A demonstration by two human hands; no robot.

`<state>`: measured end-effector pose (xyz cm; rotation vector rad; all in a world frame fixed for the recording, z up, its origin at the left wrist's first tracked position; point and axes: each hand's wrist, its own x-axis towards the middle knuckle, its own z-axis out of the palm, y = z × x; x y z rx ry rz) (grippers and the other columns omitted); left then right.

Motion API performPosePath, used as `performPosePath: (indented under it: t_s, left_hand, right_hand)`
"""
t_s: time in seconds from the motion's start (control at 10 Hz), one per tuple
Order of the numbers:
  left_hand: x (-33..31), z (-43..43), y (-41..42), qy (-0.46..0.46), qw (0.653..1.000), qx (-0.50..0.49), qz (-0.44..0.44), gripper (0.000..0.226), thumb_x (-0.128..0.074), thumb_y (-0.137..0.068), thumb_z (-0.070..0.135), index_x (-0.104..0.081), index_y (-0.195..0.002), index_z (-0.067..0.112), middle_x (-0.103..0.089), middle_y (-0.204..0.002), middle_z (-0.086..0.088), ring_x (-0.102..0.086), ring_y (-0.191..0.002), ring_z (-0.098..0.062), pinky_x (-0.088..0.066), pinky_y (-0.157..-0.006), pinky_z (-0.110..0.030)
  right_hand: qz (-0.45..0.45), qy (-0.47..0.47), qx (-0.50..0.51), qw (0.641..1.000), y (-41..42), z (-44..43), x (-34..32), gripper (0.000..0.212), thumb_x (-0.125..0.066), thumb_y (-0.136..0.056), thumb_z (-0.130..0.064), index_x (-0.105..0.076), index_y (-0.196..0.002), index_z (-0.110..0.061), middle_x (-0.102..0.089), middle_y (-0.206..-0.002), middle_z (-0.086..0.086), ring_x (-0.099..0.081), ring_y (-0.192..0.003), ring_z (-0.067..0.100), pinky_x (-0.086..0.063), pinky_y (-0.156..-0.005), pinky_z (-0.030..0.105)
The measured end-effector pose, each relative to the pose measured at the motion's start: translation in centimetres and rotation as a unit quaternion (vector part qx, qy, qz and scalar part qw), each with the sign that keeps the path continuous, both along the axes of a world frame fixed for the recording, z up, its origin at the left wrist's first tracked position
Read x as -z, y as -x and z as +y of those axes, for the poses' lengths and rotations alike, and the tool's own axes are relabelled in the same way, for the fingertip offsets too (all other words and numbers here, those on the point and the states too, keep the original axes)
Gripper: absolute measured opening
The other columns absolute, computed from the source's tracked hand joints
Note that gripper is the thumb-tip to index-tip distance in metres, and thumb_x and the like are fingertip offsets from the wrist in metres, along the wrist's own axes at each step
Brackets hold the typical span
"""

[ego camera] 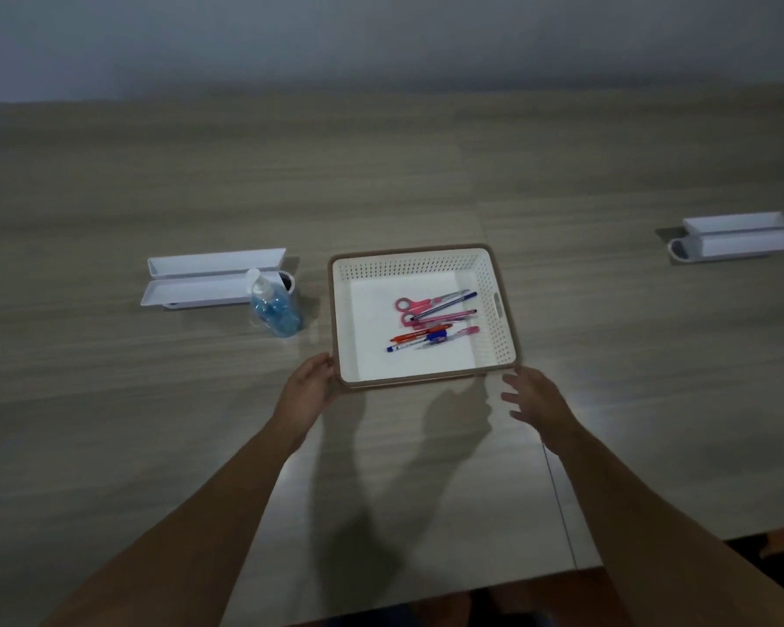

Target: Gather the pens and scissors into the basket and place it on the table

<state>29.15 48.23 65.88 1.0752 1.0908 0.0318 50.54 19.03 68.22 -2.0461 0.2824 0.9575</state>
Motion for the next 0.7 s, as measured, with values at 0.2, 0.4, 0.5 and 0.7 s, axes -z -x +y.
performPosePath:
  t_s: [0.2,0.4,0.5,0.7]
  left_hand:
    - [2.5,-5.6,3.0,-0.198,0.972,0.092,0.092,0.023,-0.057,-0.108,0.007,-0.079,-0.114,0.003,-0.08,-0.121,-0.013,-0.073,-0.122,-0.032,-0.052,-0.114,-0.045]
    - [5.6,-11.3,3.2,-0.295,0.914,0.278,0.021,0.05,-0.056,-0.109,0.012,-0.053,-0.159,0.011,-0.044,-0.169,-0.008,-0.039,-0.16,-0.024,-0.032,-0.132,-0.043]
    - [9.1,-13.2,3.0,-0.345,0.883,0.312,0.064,0.068,-0.049,-0.112,0.036,-0.021,-0.173,0.023,-0.007,-0.182,0.006,-0.001,-0.17,-0.016,-0.009,-0.138,-0.045]
    - [13.6,-16.7,2.6,-0.57,0.755,0.282,0.159,0.075,-0.029,-0.111,0.054,0.004,-0.174,0.03,0.011,-0.183,0.009,0.009,-0.17,-0.018,-0.004,-0.136,-0.048]
  right_hand:
    - [-0.06,0.096,-0.205,0.972,4.2,-2.1,2.5,0.044,-0.052,-0.112,-0.023,-0.06,-0.154,-0.011,-0.062,-0.156,0.012,-0.062,-0.14,0.03,-0.047,-0.117,0.036]
    - [-0.161,0.074,-0.342,0.923,6.1,-1.8,6.4,0.05,-0.06,-0.108,-0.018,-0.054,-0.156,-0.003,-0.051,-0.162,0.017,-0.05,-0.15,0.034,-0.038,-0.123,0.033]
    - [-0.22,0.1,-0.409,0.88,6.7,-2.0,9.7,0.067,-0.05,-0.112,-0.036,-0.031,-0.171,-0.01,-0.024,-0.18,0.007,-0.027,-0.165,0.029,-0.026,-0.134,0.043]
    - [-0.435,0.164,-0.395,0.793,9.0,-2.8,14.8,0.076,-0.024,-0.113,-0.059,-0.005,-0.177,-0.023,-0.006,-0.185,0.001,-0.006,-0.172,0.022,-0.013,-0.137,0.052]
